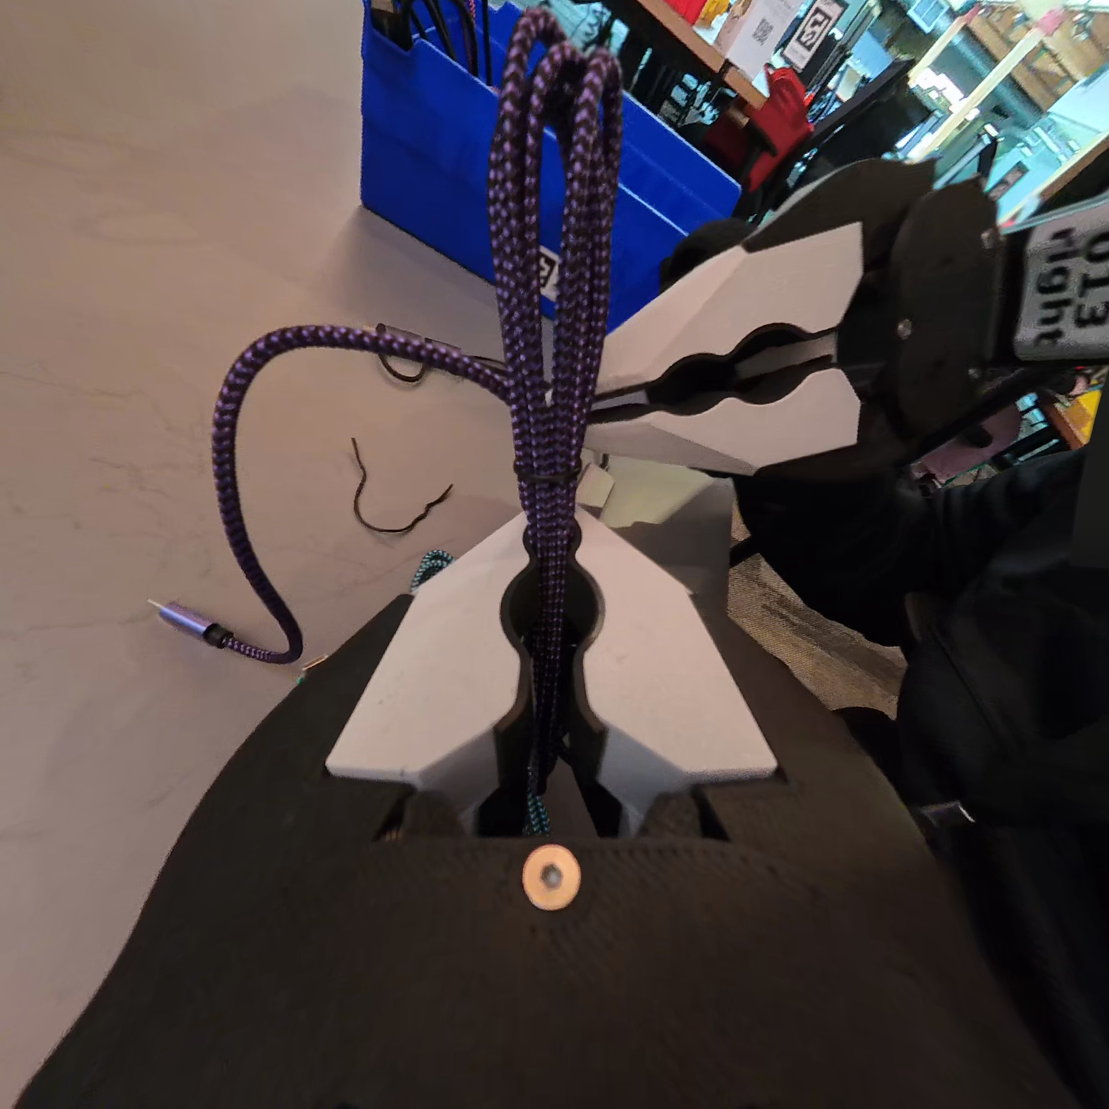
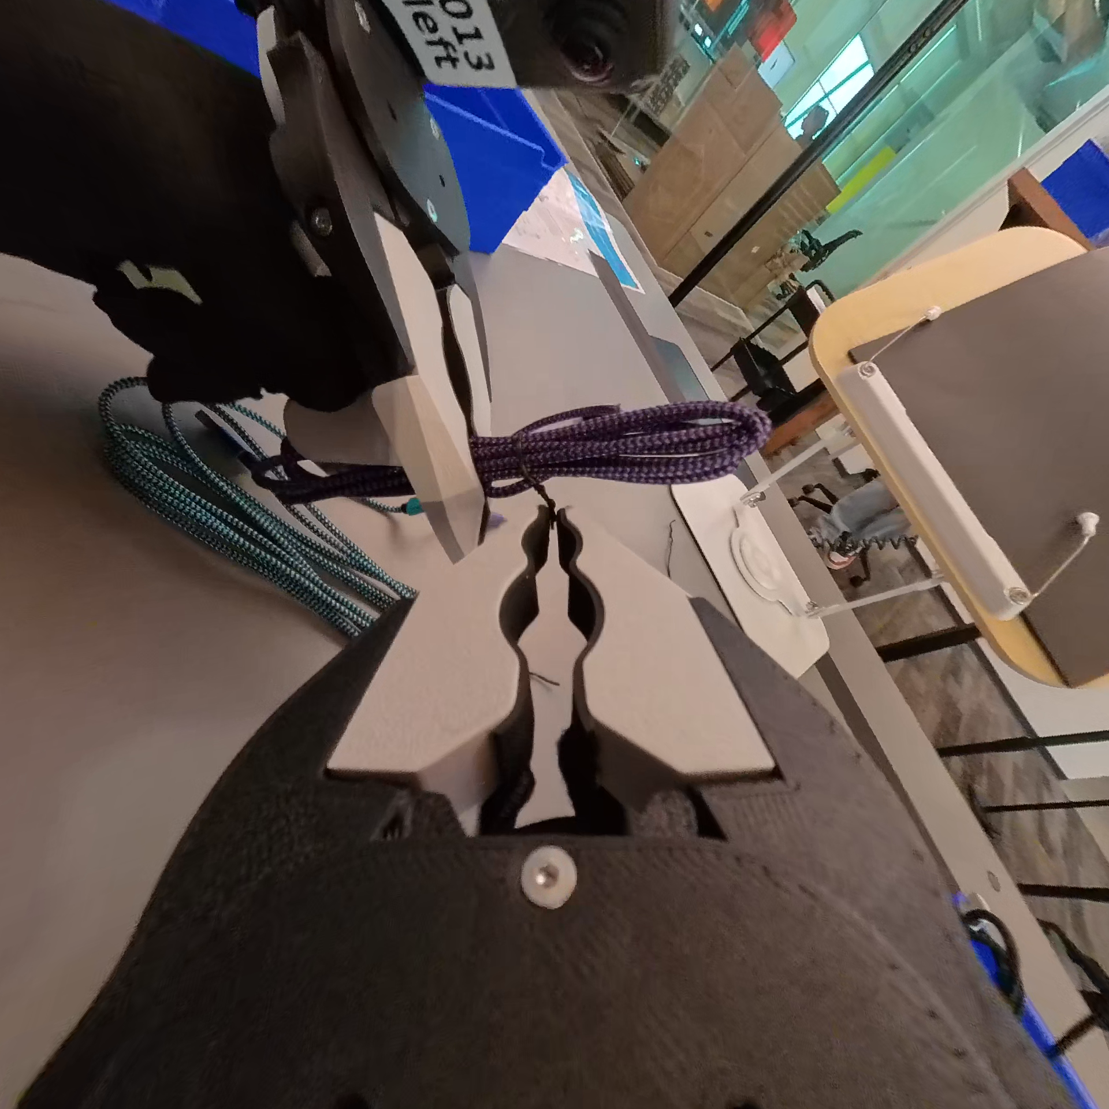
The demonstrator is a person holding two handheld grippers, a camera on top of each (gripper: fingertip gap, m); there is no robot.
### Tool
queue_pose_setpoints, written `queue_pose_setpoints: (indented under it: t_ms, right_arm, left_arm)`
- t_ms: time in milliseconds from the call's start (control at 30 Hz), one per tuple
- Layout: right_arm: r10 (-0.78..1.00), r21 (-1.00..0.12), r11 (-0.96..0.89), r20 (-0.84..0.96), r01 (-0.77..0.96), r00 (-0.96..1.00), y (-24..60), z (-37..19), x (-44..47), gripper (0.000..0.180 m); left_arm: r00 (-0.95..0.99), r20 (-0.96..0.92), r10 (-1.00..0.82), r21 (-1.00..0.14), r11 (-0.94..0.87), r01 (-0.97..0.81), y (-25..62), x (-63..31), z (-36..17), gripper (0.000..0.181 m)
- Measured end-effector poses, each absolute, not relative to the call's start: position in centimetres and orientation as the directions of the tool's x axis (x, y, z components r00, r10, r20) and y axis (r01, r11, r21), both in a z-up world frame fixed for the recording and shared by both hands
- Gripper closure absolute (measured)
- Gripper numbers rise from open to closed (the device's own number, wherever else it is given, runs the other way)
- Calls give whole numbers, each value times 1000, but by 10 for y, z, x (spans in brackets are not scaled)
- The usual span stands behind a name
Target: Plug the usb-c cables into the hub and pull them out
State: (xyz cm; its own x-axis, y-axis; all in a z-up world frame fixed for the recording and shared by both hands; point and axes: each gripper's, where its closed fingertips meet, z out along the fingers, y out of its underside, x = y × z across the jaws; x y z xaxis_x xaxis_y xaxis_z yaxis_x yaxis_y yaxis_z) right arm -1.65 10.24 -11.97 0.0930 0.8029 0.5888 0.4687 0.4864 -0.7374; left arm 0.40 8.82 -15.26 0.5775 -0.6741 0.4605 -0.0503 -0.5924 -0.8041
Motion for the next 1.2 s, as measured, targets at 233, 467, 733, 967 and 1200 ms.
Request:
queue_pose_setpoints:
  t_ms: [233, 467, 733, 967, 1200]
  right_arm:
    - [769, -676, 493, 633, 547, 89, 105, -128, -18, 180]
    - [832, -735, 396, 541, 550, 123, 104, -132, -21, 180]
    - [992, -955, -3, 35, 297, 122, 88, -120, -25, 180]
    - [989, -980, -141, -135, 140, 54, 87, -105, -18, 180]
    - [994, -980, -105, -99, 166, 42, 92, -113, -18, 168]
  left_arm:
    - [633, 431, -644, -800, -597, -63, 94, 1, -159, 181]
    - [664, 417, -620, -805, -592, -47, 98, -1, -158, 181]
    - [688, 399, -605, -816, -577, -35, 102, -5, -157, 181]
    - [681, 419, -600, -819, -574, -1, 106, -6, -153, 181]
    - [622, 477, -621, -815, -578, 48, 102, -2, -145, 181]
